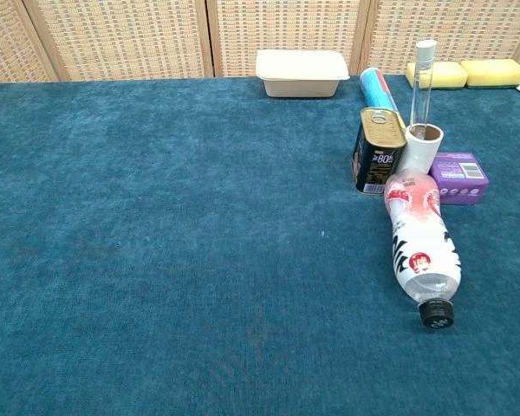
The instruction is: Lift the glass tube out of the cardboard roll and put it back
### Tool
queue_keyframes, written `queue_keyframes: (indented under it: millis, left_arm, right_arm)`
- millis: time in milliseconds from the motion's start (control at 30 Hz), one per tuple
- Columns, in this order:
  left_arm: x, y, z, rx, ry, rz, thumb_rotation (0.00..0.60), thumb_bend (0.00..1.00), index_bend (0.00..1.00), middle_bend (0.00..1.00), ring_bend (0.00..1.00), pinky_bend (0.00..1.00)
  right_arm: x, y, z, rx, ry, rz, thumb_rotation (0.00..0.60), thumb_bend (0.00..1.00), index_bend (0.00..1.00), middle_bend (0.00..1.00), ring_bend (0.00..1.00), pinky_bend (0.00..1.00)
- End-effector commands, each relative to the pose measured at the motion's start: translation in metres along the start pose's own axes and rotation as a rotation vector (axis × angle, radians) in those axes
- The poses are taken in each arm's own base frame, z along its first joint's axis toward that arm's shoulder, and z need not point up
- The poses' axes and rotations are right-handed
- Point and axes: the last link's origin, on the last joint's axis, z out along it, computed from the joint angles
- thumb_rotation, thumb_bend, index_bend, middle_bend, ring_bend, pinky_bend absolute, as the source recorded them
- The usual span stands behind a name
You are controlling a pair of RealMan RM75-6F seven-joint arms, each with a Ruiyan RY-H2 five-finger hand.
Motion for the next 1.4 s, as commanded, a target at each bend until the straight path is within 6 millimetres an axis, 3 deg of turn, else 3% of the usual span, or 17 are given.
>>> queue_keyframes:
  millis: [33, 600, 1400]
  left_arm:
    - [0.0, 0.0, 0.0, 0.0, 0.0, -0.001, 0.6, 0.15, 0.47, 0.43, 0.24, 0.33]
    - [0.0, -0.001, 0.0, 0.003, -0.001, -0.002, 0.6, 0.15, 0.47, 0.43, 0.24, 0.33]
    - [0.0, -0.003, -0.003, 0.014, 0.002, -0.006, 0.6, 0.15, 0.47, 0.43, 0.24, 0.33]
  right_arm:
    - [-0.001, -0.002, 0.0, 0.003, -0.004, -0.004, 0.6, 0.2, 0.31, 0.28, 0.23, 0.3]
    - [-0.001, -0.003, -0.001, -0.007, -0.008, 0.041, 0.6, 0.2, 0.3, 0.28, 0.24, 0.31]
    - [-0.049, -0.014, 0.026, -0.047, -0.04, 0.197, 0.6, 0.2, 0.3, 0.32, 0.29, 0.38]
